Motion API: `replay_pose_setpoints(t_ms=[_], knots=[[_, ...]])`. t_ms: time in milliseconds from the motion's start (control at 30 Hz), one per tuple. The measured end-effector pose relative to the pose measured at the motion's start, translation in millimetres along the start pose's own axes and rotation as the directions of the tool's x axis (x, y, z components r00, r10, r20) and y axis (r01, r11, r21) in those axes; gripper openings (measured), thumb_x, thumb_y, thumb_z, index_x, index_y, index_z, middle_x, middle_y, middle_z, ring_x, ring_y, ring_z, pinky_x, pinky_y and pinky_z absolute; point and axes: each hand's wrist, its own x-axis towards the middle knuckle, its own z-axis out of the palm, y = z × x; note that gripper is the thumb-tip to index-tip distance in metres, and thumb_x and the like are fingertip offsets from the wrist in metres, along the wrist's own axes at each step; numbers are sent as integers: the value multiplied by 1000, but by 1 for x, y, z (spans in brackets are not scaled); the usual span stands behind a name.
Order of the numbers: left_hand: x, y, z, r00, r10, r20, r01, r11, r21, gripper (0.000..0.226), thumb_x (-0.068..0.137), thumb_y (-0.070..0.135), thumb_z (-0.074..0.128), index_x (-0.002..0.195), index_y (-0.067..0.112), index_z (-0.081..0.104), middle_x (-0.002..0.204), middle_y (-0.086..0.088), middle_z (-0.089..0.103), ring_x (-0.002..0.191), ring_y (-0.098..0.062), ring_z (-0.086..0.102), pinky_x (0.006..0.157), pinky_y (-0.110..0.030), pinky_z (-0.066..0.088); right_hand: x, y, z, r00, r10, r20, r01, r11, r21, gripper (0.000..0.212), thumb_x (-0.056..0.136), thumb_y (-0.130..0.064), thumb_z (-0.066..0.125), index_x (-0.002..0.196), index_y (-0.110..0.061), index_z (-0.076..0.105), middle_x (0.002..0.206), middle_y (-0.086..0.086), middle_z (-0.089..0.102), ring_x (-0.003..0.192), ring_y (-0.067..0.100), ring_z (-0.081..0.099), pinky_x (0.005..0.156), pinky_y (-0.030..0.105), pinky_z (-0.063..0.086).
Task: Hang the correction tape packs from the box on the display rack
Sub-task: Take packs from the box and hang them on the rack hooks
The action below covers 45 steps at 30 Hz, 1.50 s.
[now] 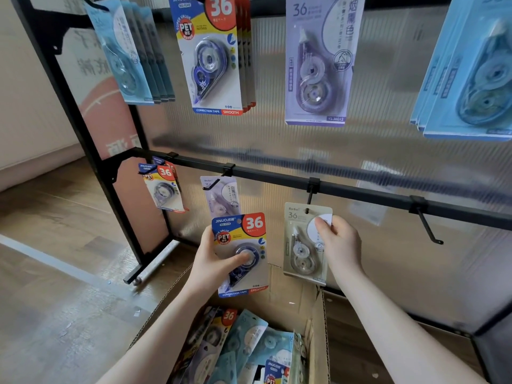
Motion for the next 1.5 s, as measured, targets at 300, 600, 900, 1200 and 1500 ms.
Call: replay_pose_setpoints(t_ms=[300, 600, 900, 1200, 1500], knots=[[-3, 10, -14, 997, 8, -74, -9, 1000, -17, 57, 70, 3, 81, 106, 32, 48, 102, 6, 69, 93, -9, 68, 79, -32, 57, 27, -9, 8, 997, 68, -19, -71, 949, -309, 30, 98, -33, 45, 101, -6, 59, 90, 5, 59, 77, 22, 50, 53, 24, 30], [-17, 31, -35, 988, 44, -145, -51, 998, -46, 56, 71, 3, 80, 105, 32, 46, 103, 7, 66, 90, -2, 67, 69, -22, 56, -11, -18, -9, 996, 36, -76, -66, 896, -440, 44, 95, -31, 51, 132, -8, 44, 124, 11, 56, 94, 26, 54, 69, 28, 35], [-17, 39, -75, 982, 98, -162, -107, 993, -48, 58, 72, -2, 78, 112, 27, 46, 103, 9, 65, 89, 0, 67, 68, -19, 56, -43, -18, 13, 983, 69, -172, -131, 915, -383, 28, 93, -28, 54, 115, -12, 49, 116, 12, 58, 92, 31, 55, 69, 31, 41], [6, 21, -121, 986, 80, -147, -85, 996, -30, 59, 71, 4, 81, 111, 28, 45, 106, 7, 65, 93, -2, 67, 73, -22, 57, -58, -31, 60, 995, -81, 58, 100, 838, -537, 27, 94, -28, 51, 118, -16, 56, 117, 5, 60, 91, 21, 53, 66, 26, 37], [58, 0, -175, 984, 75, -159, -77, 997, -2, 62, 71, 2, 80, 117, 22, 43, 113, -1, 62, 98, -9, 66, 77, -26, 57, -50, -25, 121, 969, -109, 220, 221, 781, -584, 28, 95, -31, 50, 118, -17, 58, 120, 4, 59, 102, 24, 56, 73, 30, 45]])
